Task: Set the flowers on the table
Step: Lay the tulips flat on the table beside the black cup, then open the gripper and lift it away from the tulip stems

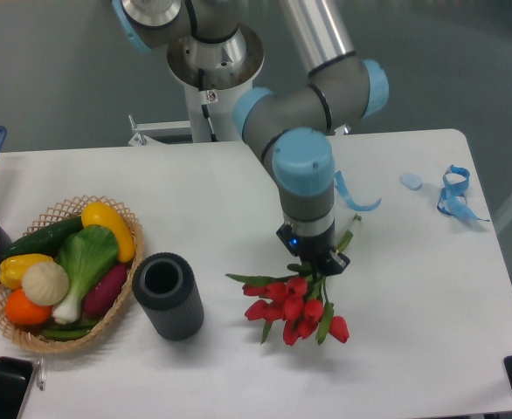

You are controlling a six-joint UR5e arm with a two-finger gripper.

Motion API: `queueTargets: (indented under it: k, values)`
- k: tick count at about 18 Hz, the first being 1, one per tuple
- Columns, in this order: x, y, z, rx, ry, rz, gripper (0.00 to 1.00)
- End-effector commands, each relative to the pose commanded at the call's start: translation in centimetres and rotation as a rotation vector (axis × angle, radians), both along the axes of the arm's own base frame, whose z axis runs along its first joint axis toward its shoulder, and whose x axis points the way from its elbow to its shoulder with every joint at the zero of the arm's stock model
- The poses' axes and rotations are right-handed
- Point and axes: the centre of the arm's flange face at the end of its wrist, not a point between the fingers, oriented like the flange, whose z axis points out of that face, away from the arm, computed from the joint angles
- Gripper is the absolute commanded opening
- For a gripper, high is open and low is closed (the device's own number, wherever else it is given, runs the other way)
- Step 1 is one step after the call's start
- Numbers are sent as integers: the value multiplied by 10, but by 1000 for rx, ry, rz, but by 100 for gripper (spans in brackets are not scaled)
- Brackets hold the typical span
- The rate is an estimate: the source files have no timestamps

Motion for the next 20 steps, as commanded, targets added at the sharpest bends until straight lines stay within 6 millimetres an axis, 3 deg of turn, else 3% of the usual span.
queueTargets:
  k: [7, 8, 9, 10, 11, 15, 20]
  values:
    - [5, 5, -8, 3, -16, -7, 25]
    - [4, 6, -5, 7, -13, -3, 31]
    - [3, 7, 2, 20, 1, 3, 54]
    - [-1, 9, 11, 47, 32, 6, 93]
    - [-5, 12, 19, 77, 71, 7, 100]
    - [-9, 10, 76, 158, 172, 13, 100]
    - [-33, -15, 168, 232, 281, 57, 100]
